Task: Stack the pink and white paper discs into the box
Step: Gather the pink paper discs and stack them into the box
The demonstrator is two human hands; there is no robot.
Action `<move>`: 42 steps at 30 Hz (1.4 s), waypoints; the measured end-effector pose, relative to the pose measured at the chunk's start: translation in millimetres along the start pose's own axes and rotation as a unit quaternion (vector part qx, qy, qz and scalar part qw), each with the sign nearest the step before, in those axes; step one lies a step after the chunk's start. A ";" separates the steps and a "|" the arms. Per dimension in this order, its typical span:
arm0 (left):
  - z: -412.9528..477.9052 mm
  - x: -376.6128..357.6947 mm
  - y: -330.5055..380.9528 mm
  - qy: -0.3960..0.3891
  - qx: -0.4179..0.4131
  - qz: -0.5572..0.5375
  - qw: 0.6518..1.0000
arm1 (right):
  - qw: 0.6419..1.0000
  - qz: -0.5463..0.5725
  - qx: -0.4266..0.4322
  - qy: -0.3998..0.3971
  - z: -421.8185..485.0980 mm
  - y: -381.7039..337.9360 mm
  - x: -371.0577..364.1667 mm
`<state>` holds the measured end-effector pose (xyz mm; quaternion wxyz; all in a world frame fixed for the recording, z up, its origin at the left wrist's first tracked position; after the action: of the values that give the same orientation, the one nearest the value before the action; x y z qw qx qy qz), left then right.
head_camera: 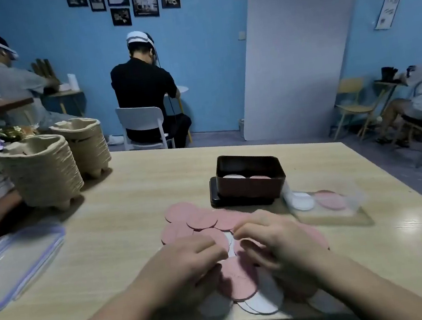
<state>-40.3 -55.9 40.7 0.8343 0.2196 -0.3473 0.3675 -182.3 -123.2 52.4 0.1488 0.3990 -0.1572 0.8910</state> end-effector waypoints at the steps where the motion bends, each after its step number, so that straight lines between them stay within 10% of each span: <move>1: 8.3 -5.0 -7.2 -0.007 -0.016 0.020 1.000 | 1.000 -0.013 0.017 -0.003 7.0 7.4 -7.0; 20: 28.8 -34.0 -107.4 -0.090 0.101 0.030 0.990 | 0.988 -0.046 -0.017 -0.144 31.8 61.4 -45.1; 42: 37.8 -28.4 -98.7 -0.038 0.093 0.012 0.995 | 0.997 0.022 -0.072 -0.026 36.8 70.9 -33.3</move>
<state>5.6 -155.0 33.8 0.7917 0.3061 -0.3457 0.4000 -164.3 -206.7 38.9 0.1532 0.4071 -0.2332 0.8697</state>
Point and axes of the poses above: each hand's wrist, its own z-axis towards the middle knuckle, its own x-axis out of the back of the hand, y = z × x, the point moved 8 cm from there along z, towards the middle knuckle, and after that the axes turned 11 degrees about y, right-handed, at the moved point
